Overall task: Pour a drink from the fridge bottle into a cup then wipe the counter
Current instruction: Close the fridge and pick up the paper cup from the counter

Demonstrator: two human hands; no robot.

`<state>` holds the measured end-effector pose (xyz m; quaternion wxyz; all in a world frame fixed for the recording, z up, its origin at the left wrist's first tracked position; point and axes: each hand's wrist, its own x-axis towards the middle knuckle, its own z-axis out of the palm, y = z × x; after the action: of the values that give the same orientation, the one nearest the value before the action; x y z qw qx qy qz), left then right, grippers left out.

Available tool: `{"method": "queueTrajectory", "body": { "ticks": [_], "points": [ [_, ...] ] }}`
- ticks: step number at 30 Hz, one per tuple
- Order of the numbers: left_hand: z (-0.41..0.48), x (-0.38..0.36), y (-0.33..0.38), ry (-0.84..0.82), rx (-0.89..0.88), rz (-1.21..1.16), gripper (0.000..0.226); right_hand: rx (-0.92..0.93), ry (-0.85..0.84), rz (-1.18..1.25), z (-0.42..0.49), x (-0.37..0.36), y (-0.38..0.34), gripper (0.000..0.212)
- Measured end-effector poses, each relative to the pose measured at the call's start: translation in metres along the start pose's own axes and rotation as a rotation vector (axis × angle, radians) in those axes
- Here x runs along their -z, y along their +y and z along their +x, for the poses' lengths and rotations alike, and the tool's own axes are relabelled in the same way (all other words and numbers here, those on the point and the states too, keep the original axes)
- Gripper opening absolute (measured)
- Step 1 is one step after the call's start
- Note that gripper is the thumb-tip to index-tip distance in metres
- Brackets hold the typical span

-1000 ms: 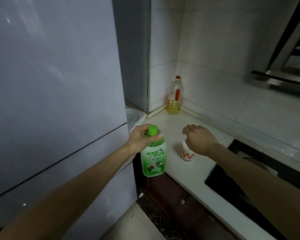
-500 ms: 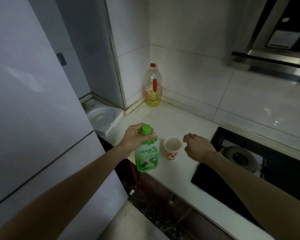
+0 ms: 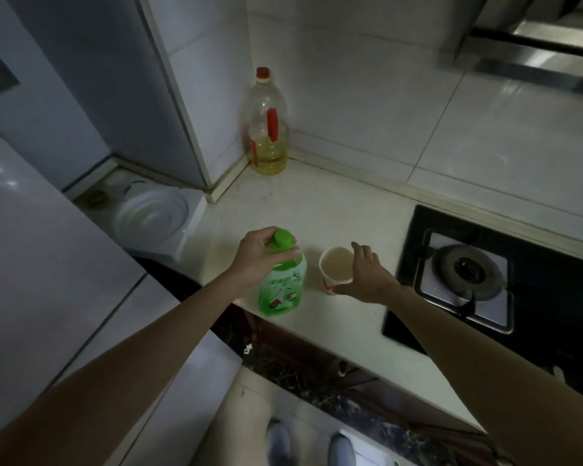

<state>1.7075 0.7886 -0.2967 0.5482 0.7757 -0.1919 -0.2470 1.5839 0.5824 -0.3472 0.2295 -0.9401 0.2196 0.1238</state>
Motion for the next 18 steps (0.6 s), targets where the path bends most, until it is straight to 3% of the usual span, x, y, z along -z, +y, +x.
{"method": "queueTrajectory", "body": {
  "ticks": [8, 15, 18],
  "points": [
    [0.021, 0.010, -0.010, -0.044, 0.004, 0.021, 0.023, -0.120, 0.044, 0.030, 0.026, -0.029, -0.010, 0.126],
    [0.028, 0.016, -0.008, -0.079, -0.013, 0.037, 0.024, -0.139, 0.165, 0.072, 0.028, -0.037, -0.013, 0.099],
    [0.030, 0.016, -0.003, -0.095, -0.023, 0.048, 0.026, -0.142, 0.192, 0.086, 0.024, -0.033, -0.014, 0.098]
  ]
}}
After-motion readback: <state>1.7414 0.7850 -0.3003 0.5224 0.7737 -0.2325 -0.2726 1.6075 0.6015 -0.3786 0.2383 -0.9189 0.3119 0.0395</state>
